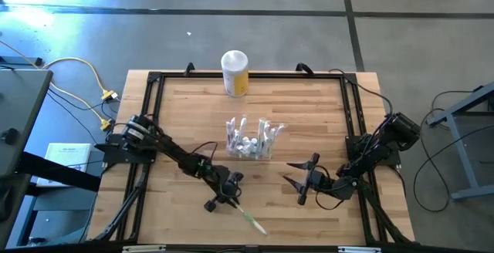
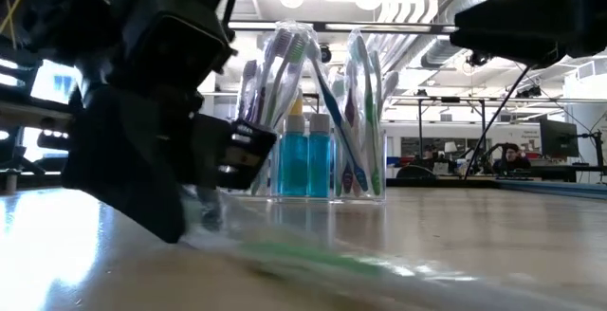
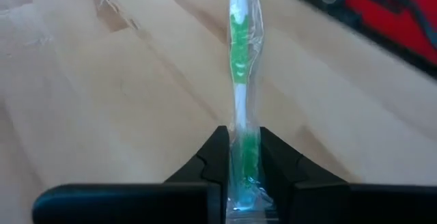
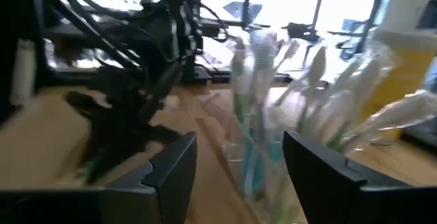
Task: Pick & Place toothbrushing station
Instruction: Put the green toothbrush into the transparent organizer
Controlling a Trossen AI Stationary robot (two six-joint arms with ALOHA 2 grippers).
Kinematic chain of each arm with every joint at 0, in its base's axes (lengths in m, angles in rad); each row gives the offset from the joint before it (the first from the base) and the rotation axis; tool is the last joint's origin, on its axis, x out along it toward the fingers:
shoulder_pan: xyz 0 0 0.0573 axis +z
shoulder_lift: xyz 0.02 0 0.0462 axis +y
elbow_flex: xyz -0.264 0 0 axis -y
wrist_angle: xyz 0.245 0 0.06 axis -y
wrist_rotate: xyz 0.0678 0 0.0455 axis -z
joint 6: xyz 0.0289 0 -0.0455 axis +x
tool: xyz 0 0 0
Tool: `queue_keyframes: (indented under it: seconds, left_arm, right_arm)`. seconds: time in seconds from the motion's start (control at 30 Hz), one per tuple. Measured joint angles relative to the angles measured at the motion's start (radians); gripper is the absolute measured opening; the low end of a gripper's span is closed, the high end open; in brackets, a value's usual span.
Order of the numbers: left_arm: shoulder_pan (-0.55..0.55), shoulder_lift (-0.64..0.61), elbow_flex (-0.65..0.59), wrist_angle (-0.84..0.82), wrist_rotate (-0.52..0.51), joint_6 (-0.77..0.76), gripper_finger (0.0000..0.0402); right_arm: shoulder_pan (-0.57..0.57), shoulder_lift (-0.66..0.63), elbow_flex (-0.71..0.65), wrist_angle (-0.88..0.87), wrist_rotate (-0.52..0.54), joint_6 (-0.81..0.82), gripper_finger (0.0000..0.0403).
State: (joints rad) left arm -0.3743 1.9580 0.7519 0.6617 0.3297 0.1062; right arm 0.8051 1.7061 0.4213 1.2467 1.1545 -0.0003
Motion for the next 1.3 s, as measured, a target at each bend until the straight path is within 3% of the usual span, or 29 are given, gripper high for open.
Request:
queue_keyframes:
  seconds: [0.07,0.2,0.3,0.4,0.6,0.8,1.07,1.3]
  left_arm:
    - [-0.008,-0.051,0.008,-0.099,-0.051,0.053,0.0039]
    - [-0.036,-0.142,0.086,-0.377,-0.247,0.194,0.0039]
    - [-0.075,-0.174,0.221,-0.611,-0.411,0.313,0.0039]
    - [-0.125,-0.173,0.383,-0.859,-0.576,0.432,0.0039]
    - [-0.186,-0.103,0.626,-1.018,-0.816,0.688,0.0039]
    - [-0.197,-0.04,0.698,-1.017,-0.88,0.899,0.004]
    - [-0.179,-0.04,0.706,-0.966,-0.889,1.078,0.0044]
    - [-0.144,-0.04,0.706,-0.968,-0.891,1.093,0.0045]
  right_arm:
    - [0.0,-0.003,0.0,0.009,-0.059,0.034,0.021]
    - [-0.007,-0.018,0.0,0.009,-0.237,0.092,0.021]
    - [-0.024,-0.019,0.0,-0.002,-0.386,0.14,0.021]
    - [-0.05,-0.02,0.001,-0.028,-0.464,0.212,0.021]
    - [-0.116,-0.02,0.0,-0.118,-0.591,0.316,0.021]
    - [-0.179,-0.02,0.0,-0.145,-0.744,0.396,0.021]
    - [-0.233,-0.02,0.005,-0.154,-0.817,0.408,0.021]
    - [-0.293,-0.019,0.15,-0.423,-0.842,0.441,0.021]
